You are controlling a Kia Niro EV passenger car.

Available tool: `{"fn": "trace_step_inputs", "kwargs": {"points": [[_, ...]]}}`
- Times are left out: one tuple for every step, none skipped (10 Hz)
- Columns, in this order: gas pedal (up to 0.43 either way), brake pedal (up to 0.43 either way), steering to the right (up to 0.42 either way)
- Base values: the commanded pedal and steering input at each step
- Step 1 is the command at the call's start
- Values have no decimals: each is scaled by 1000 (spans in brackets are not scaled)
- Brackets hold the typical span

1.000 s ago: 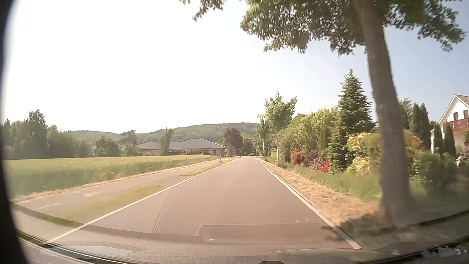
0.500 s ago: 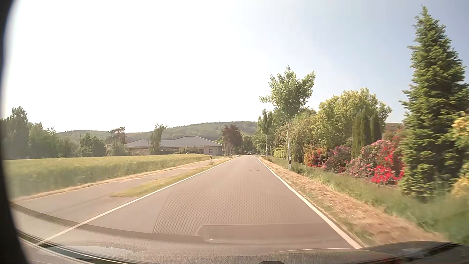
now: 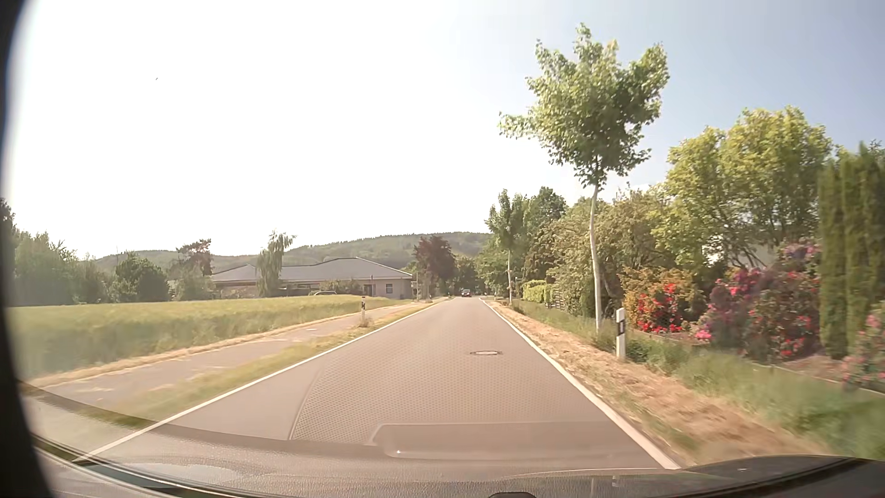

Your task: Follow the waypoints while adhering to traffic rules and regulations

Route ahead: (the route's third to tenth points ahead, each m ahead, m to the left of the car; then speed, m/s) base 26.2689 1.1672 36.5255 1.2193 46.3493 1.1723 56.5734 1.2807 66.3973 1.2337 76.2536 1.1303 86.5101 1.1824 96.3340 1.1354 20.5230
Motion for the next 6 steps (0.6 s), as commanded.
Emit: {"fn": "trace_step_inputs", "kwargs": {"points": [[189,0,-1],[177,0,-1],[169,0,-2],[157,0,-1],[138,0,-1],[0,0,-1]]}}
